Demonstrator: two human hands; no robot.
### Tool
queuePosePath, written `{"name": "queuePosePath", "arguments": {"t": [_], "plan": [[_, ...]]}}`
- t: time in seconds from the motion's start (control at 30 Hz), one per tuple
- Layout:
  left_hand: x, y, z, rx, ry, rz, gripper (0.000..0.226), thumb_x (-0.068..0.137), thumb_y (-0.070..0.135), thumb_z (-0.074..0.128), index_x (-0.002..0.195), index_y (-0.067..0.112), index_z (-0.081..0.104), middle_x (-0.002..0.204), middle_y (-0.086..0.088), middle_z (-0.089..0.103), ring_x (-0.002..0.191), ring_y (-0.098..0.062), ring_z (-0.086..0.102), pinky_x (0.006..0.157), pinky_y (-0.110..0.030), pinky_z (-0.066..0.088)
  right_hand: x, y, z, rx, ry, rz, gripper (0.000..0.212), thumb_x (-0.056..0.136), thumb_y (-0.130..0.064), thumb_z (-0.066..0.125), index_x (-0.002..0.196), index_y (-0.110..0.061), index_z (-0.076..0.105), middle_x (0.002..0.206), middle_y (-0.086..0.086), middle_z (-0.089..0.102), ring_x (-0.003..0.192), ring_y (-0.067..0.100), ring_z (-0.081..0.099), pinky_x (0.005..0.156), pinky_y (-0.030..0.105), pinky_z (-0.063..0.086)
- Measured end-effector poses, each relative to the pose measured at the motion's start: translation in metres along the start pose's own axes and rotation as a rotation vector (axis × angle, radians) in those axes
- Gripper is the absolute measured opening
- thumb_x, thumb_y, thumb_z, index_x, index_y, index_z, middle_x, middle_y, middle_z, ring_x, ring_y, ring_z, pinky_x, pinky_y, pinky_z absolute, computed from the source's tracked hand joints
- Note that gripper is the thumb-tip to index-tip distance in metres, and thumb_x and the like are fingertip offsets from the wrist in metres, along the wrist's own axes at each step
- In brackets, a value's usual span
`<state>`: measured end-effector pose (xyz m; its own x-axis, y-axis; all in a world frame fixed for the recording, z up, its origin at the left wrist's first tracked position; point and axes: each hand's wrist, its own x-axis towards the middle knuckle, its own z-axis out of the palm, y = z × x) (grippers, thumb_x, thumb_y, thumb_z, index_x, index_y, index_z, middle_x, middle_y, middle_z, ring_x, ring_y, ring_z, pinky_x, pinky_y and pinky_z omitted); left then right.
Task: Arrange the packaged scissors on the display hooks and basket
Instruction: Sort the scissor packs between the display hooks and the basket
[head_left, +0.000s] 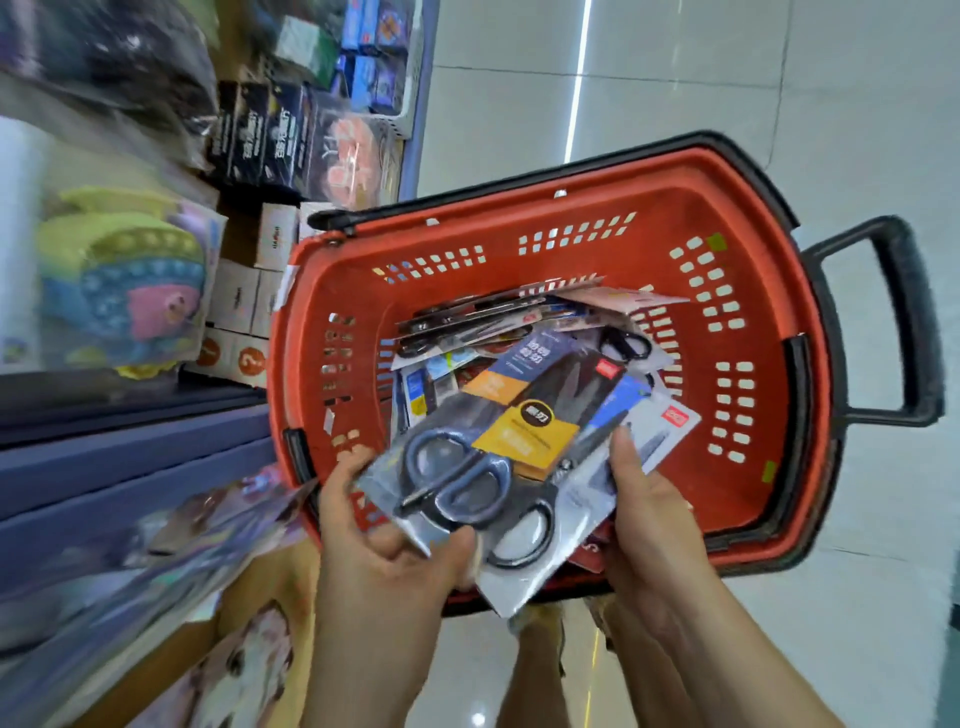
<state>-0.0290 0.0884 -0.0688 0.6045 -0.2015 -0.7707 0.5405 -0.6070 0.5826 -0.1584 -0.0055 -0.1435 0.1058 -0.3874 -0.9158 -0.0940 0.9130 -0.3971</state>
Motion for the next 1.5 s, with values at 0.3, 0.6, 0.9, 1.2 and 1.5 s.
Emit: {"name": "queuePosePath", "arguments": {"t": [0.3,0.6,0.9,1.2,1.5], "plan": [[-0.063,-0.005,-0.029,0.372,-0.206,-0.027,0.071,0.067,0.017,0.087,0.11,0.047,0.039,0.062,0.01,0.066,0.058,-0.005,0.062,0.069,-0.036,0.054,-0.081,-0.04,0.005,-0.153,-0.105,-0.153,0.012,0.083,-0.017,0.075,0.083,-0.008,0.068,0.065,0.009,0.068,0.049,0.022,0.061,0.044,0.024,0.042],[-0.117,0.104,-0.038,0.195,-0.483,0.255,0.035,0.085,0.016,0.073,0.114,0.034,0.063,0.104,0.015,0.073,0.097,-0.002,0.069,0.08,-0.021,0.054,-0.193,-0.11,0.012,-0.373,-0.261,-0.432,0.015,0.085,-0.016,0.074,0.071,-0.02,0.072,0.066,-0.002,0.072,0.059,0.012,0.068,0.049,0.021,0.05],[-0.211,0.142,-0.046,-0.375,-0.112,0.281,0.032,0.079,0.01,0.072,0.109,0.005,0.063,0.098,-0.005,0.076,0.094,-0.022,0.072,0.089,-0.039,0.056,-0.294,-0.144,0.014,-0.491,-0.276,-0.737,0.028,0.083,-0.035,0.074,0.065,-0.016,0.066,0.061,-0.01,0.059,0.059,0.002,0.049,0.059,0.015,0.04],[-0.315,0.16,-0.05,-0.629,0.095,0.285,0.034,0.085,0.008,0.07,0.118,0.007,0.061,0.111,-0.012,0.073,0.102,-0.029,0.069,0.09,-0.042,0.056,-0.373,-0.195,0.0,-0.691,-0.729,-0.731,0.017,0.069,-0.035,0.075,0.084,-0.027,0.077,0.084,-0.011,0.077,0.079,0.001,0.071,0.072,0.016,0.054],[-0.407,0.16,-0.072,-0.694,0.181,0.384,0.02,0.091,0.009,0.065,0.11,0.005,0.064,0.099,-0.009,0.076,0.089,-0.024,0.072,0.076,-0.033,0.057,-0.446,-0.21,0.002,-0.814,-0.996,-0.723,0.01,0.085,-0.02,0.07,0.081,-0.013,0.076,0.073,-0.01,0.076,0.066,-0.003,0.067,0.062,0.008,0.048]]}}
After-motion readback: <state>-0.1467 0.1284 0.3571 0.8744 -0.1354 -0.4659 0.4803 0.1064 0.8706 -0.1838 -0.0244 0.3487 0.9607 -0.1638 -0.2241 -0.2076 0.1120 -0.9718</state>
